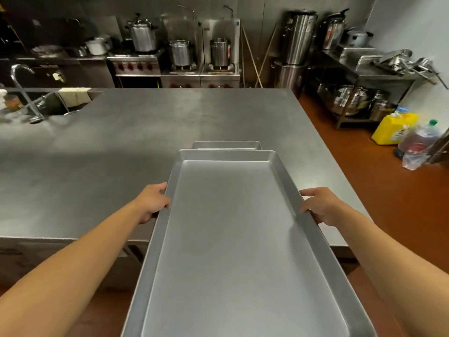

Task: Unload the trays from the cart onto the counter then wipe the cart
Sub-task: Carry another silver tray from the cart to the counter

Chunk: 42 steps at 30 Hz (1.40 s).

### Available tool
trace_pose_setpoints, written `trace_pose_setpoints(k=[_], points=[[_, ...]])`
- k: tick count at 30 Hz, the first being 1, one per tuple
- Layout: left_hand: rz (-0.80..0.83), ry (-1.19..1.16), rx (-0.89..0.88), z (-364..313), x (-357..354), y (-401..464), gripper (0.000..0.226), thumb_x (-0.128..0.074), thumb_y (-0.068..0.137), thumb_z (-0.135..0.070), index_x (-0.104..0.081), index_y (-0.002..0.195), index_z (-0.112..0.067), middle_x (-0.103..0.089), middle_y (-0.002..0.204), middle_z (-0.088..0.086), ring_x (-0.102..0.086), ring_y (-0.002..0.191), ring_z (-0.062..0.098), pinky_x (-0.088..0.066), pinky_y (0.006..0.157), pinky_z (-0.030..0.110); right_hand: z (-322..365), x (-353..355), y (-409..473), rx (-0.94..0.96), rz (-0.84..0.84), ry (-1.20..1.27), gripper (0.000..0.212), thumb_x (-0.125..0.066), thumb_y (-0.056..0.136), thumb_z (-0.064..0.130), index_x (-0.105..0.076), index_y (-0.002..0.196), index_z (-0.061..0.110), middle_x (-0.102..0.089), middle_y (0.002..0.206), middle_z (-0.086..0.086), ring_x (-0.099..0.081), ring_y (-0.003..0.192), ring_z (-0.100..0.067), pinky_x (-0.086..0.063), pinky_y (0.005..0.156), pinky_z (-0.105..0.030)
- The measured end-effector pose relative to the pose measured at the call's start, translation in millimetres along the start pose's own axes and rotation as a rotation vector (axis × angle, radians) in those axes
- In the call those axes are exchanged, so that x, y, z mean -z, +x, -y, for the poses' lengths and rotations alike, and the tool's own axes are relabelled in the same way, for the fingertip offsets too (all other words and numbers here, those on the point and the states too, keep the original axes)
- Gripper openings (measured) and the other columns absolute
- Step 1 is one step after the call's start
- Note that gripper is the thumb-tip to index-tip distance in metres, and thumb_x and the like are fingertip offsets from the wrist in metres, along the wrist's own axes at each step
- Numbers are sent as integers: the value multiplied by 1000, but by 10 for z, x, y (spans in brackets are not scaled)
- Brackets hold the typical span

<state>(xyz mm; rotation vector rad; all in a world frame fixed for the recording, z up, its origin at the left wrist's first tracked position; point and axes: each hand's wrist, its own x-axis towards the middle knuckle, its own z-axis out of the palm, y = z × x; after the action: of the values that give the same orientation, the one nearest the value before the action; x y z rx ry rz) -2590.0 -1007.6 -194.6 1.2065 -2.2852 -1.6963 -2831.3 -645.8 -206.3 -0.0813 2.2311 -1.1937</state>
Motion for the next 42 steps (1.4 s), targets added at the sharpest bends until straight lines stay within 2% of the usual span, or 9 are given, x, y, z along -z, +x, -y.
trace_pose_setpoints(k=[8, 10, 14, 16, 20, 23, 25, 29, 42], points=[[57, 159, 43, -387, 144, 1564, 45, -55, 84, 19, -70, 113, -12, -73, 84, 6, -67, 67, 24, -54, 46, 26, 561, -374, 1214, -103, -85, -47, 55, -52, 82, -23, -70, 115, 17, -73, 98, -22, -71, 92, -50, -61, 74, -62], [46, 237, 70, -430, 97, 1868, 30, -61, 84, 12, -70, 104, -9, -74, 88, 13, -71, 73, 30, -59, 52, 33, 586, -433, 1485, -128, -112, -73, 58, -53, 82, -23, -69, 122, 15, -72, 96, -19, -71, 88, -49, -63, 70, -58], [2, 385, 105, -435, -62, 2280, 15, -64, 88, 6, -62, 82, -7, -63, 74, 12, -59, 58, 26, -46, 36, 25, 602, -489, 1919, -164, -124, -142, 61, -53, 84, -21, -66, 134, 12, -69, 95, -16, -71, 82, -43, -63, 57, -45], [-23, 498, 105, -422, -133, 2495, 12, -69, 87, -2, -63, 78, -4, -66, 81, 18, -65, 72, 36, -52, 52, 33, 626, -504, 2113, -160, -124, -180, 59, -55, 84, -19, -67, 133, 13, -69, 95, -15, -71, 80, -41, -63, 57, -44], [-22, 738, 110, -332, -220, 2860, 20, -69, 90, -15, -75, 98, 3, -74, 108, 25, -68, 105, 43, -53, 79, 41, 665, -565, 2435, -117, -165, -294, 35, -63, 81, -13, -71, 106, 10, -68, 88, -15, -70, 76, -38, -64, 65, -46], [-54, 788, 115, -264, -240, 3060, 23, -66, 91, -19, -75, 101, -1, -73, 113, 24, -69, 106, 43, -49, 71, 37, 697, -608, 2618, -84, -189, -414, 7, -60, 75, -6, -66, 73, -8, -56, 65, -14, -61, 59, -33, -57, 55, -37], [-66, 778, 126, -216, -233, 3170, 22, -67, 90, -22, -74, 97, -2, -73, 108, 24, -69, 101, 43, -45, 67, 34, 699, -644, 2710, -95, -171, -465, 16, -59, 73, -6, -56, 58, -2, -48, 57, -12, -56, 53, -30, -52, 51, -32], [-86, 789, 136, -196, -264, 3312, 18, -66, 88, -18, -74, 93, -3, -74, 104, 23, -70, 97, 43, -45, 64, 35, 631, -672, 2890, -123, -188, -516, 28, -62, 76, -6, -48, 55, 5, -49, 54, -8, -55, 48, -27, -45, 45, -24], [-119, 837, 165, -9, -469, 3714, 29, -60, 89, -6, -62, 117, 0, -66, 123, 26, -64, 114, 45, -54, 86, 43, 498, -808, 3374, -141, -202, -613, 22, -62, 86, -4, -53, 67, 3, -55, 68, -12, -56, 58, -27, -46, 54, -25]])
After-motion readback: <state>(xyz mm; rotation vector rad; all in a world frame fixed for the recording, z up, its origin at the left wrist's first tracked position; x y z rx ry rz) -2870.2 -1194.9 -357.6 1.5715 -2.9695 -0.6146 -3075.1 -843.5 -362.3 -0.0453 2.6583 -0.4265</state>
